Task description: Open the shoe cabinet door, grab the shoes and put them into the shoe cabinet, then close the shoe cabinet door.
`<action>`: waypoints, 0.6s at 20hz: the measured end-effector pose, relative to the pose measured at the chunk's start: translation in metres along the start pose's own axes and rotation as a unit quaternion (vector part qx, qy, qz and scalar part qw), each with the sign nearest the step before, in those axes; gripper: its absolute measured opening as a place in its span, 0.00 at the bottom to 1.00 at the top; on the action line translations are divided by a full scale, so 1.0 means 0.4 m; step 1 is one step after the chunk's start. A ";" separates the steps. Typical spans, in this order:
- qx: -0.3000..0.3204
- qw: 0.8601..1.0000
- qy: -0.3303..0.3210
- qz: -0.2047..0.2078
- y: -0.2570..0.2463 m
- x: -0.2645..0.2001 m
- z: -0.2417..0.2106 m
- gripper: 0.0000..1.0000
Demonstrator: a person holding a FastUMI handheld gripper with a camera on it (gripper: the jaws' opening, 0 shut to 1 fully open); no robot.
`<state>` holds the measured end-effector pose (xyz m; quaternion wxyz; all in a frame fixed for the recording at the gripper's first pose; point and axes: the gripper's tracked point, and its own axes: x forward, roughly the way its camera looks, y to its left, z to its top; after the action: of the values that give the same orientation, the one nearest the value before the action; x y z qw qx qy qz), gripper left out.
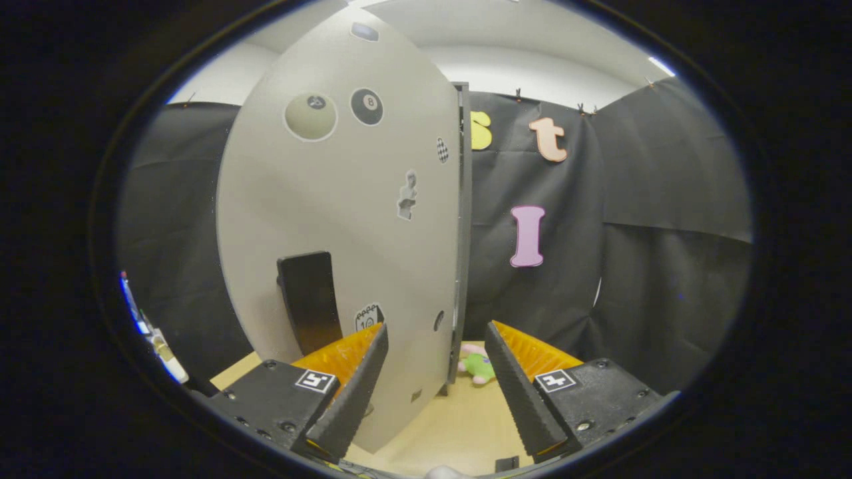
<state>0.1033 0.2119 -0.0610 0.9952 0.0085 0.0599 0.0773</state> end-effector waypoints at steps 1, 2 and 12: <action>0.001 1.000 0.000 0.002 0.028 0.011 0.001 0.94; 0.001 1.000 -0.002 0.004 0.055 0.025 0.004 0.94; -0.034 0.999 -0.006 0.036 0.313 0.125 0.006 1.00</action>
<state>0.1334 0.3434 -0.0613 0.9917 -0.0233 0.0514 0.1152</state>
